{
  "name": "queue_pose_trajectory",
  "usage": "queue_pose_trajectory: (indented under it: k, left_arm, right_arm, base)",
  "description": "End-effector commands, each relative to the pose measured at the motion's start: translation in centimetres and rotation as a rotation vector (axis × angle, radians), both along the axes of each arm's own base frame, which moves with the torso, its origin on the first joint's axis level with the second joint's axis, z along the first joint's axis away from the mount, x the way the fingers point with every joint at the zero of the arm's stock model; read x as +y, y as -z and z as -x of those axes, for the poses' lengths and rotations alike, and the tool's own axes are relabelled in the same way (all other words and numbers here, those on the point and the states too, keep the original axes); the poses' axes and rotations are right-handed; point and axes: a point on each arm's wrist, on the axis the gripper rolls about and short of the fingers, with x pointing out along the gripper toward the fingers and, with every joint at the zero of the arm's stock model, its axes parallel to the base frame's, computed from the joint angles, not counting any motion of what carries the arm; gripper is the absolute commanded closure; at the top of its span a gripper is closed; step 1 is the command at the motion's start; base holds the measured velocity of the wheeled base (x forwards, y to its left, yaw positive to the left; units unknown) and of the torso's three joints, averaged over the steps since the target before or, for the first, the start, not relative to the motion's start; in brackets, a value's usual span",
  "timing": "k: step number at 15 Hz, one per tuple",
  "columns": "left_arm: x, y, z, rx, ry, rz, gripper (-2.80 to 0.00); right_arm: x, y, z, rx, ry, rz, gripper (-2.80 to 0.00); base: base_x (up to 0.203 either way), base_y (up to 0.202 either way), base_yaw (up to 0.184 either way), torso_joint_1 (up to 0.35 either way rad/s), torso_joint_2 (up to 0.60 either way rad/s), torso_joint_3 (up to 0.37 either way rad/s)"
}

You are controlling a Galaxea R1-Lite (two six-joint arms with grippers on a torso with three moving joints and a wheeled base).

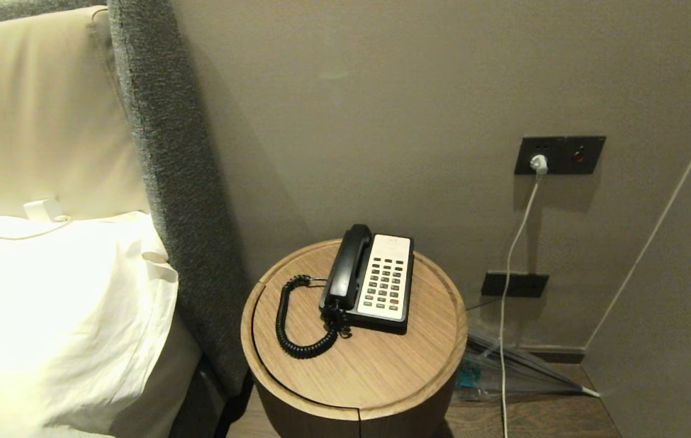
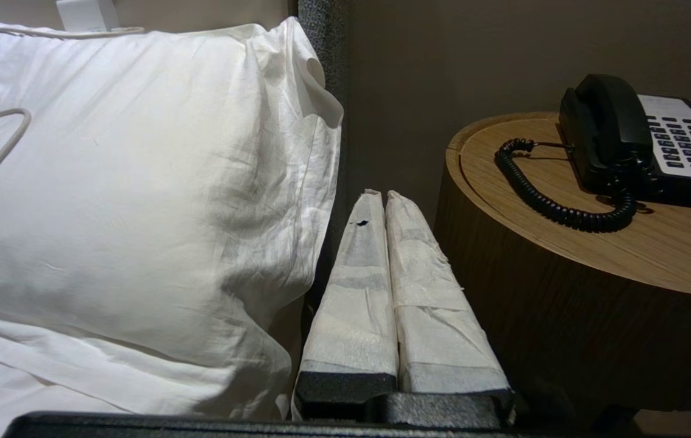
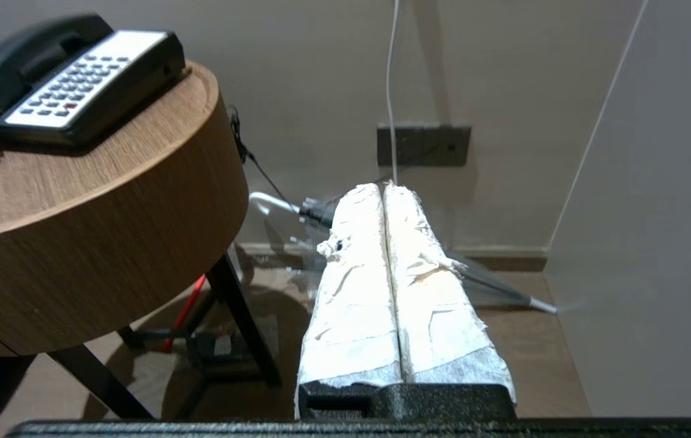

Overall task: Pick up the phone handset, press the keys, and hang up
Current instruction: Pick up the desk phone handset

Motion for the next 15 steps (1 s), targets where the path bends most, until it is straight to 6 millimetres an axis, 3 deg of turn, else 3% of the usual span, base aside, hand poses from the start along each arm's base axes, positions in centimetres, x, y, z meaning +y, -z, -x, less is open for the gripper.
queue_pose_trajectory:
  k: [1, 15]
  left_arm:
    - [0.0, 1.09, -0.33, 0.039, 0.001, 0.0, 0.0]
    - [0.0, 1.09, -0.33, 0.039, 0.001, 0.0, 0.0]
  right_arm:
    - [0.0, -0.01, 0.0, -0.002, 0.0, 0.0, 0.0]
    - [0.0, 0.0, 0.0, 0.0, 0.0, 0.0, 0.0]
  base:
    - [0.0, 0.0, 0.0, 0.002, 0.0, -0.198]
    - [0.0, 0.0, 0.0, 0.002, 0.0, -0.197]
